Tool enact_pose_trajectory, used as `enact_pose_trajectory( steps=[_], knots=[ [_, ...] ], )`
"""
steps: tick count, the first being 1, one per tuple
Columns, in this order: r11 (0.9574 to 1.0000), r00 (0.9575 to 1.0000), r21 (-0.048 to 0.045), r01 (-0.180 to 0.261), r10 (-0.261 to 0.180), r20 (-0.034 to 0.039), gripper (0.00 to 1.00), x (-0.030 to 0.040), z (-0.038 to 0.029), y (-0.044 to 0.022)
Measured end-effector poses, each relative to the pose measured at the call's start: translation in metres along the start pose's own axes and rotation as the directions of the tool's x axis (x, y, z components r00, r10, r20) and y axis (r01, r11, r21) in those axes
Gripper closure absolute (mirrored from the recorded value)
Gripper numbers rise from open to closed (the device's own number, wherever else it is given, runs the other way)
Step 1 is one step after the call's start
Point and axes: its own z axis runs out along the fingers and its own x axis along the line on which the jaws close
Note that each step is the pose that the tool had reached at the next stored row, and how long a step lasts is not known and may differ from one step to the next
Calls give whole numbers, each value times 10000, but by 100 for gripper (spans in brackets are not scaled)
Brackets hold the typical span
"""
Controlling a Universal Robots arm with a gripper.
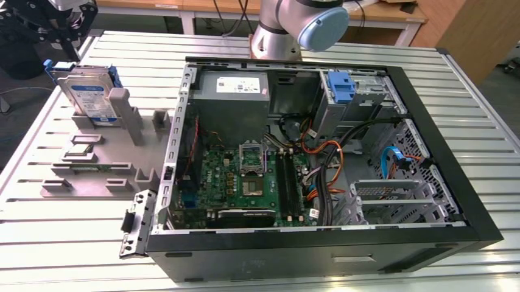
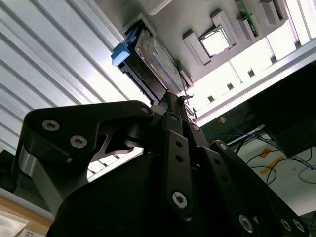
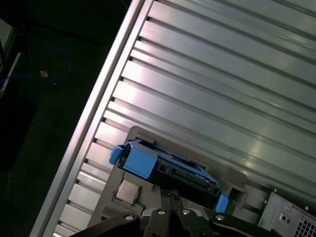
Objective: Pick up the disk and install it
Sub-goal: 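Pick up the disk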
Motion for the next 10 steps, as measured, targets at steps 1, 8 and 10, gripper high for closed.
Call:
enact_pose_trajectory(
  steps=[1, 8, 10],
  knots=[
    [10000, 10000, 0, 0, 0, 0, 90, 0, 0, 0],
    [10000, 10000, 2, 60, -60, -3, 90, 0, 0, 0],
    [9995, 9995, 8, 324, -324, -13, 90, 0, 1, 0]
  ],
)
